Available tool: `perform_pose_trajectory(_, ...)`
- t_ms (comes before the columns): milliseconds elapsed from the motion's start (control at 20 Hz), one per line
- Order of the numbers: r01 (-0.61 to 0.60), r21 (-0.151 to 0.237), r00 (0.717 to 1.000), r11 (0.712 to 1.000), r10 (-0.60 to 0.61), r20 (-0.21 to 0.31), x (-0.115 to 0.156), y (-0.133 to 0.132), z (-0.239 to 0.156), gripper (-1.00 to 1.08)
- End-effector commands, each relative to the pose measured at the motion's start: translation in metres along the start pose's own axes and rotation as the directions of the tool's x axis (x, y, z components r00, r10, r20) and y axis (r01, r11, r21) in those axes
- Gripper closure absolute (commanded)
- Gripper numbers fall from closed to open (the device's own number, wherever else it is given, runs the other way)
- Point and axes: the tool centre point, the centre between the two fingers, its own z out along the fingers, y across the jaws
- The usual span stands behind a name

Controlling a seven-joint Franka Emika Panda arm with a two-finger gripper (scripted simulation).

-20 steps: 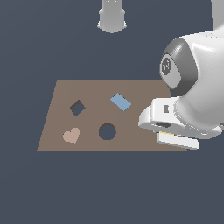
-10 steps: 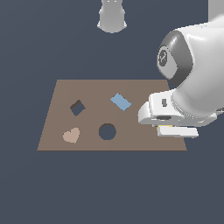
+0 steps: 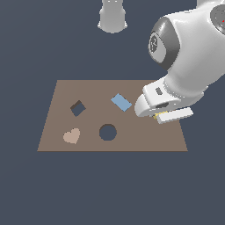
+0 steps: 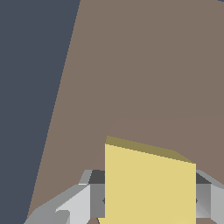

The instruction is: Insert a designated object into the corresponding slot on a board.

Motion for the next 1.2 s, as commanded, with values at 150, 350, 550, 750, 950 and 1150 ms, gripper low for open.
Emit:
perform_pose_trajectory(150,0.210,0.000,0.978,0.978,-0.210,-0.001,-0.036,0.008,-0.001,1.08)
perform_pose_trajectory(350,0.356,-0.001,0.934,0.934,-0.356,-0.001,-0.061,0.018,-0.002,1.08)
perform_pose_trajectory(550,0.488,-0.001,0.873,0.873,-0.488,-0.001,-0.082,0.032,-0.002,1.08)
perform_pose_trajectory(750,0.604,-0.001,0.797,0.797,-0.604,-0.001,-0.101,0.047,-0.003,1.08)
perform_pose_trajectory(950,0.704,-0.001,0.710,0.710,-0.704,0.000,-0.116,0.064,-0.003,1.08)
perform_pose_trajectory(1150,0.789,-0.001,0.615,0.615,-0.789,0.000,-0.129,0.083,-0.004,1.08)
